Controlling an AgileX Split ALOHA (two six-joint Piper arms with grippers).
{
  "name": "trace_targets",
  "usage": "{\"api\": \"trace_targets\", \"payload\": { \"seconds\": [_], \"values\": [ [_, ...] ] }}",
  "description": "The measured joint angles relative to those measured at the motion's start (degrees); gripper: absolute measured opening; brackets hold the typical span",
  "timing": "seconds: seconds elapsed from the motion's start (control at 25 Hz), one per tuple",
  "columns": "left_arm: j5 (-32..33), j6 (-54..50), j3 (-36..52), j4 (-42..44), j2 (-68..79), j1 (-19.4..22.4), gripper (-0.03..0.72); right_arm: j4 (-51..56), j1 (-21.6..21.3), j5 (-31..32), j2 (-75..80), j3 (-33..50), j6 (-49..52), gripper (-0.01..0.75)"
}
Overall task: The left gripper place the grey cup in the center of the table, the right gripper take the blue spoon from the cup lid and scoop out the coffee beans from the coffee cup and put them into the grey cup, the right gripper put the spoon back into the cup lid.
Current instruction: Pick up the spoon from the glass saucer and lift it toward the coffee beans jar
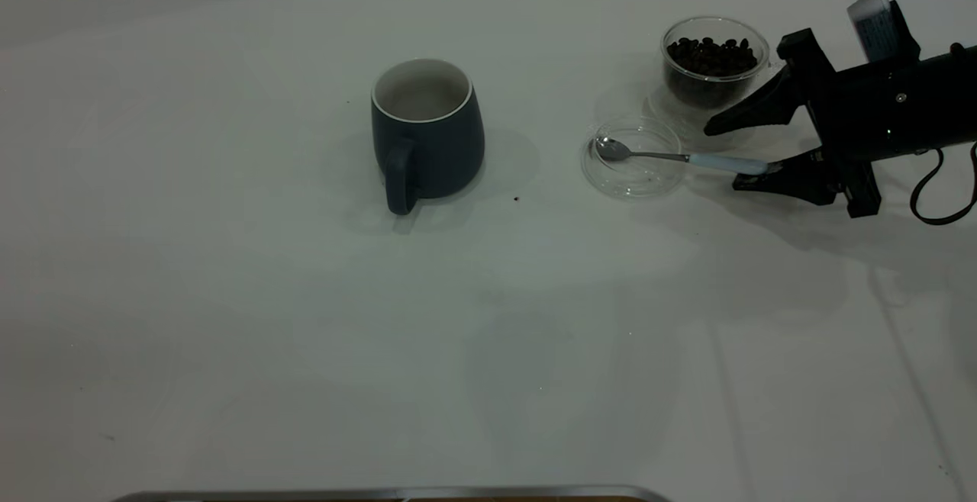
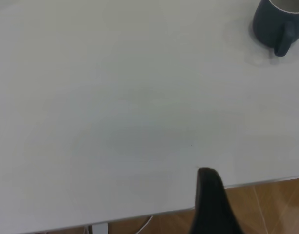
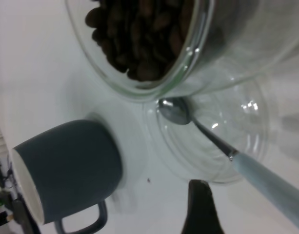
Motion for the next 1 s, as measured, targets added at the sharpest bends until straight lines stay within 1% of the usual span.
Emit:
{"api": "trace_targets", "payload": {
  "seconds": [0.12,0.32,0.68,1.0],
  "values": [
    [0.0,0.0,0.0,0.0,0.0,0.0,0.532,0.0,0.0,-1.3,0.0,-1.0,-0.7,0.568],
    [0.0,0.0,0.0,0.0,0.0,0.0,0.532,0.0,0.0,-1.4,0.0,-3.0,-1.0,0.566],
    [0.0,0.0,0.0,0.0,0.0,0.0,0.532,0.0,0.0,-2.3,0.1,-1.6,2.6,0.565],
    [0.0,0.1,0.0,0.0,0.0,0.0,0.532,0.0,0.6,-1.2,0.1,-1.3,4.1,0.565]
  ]
}}
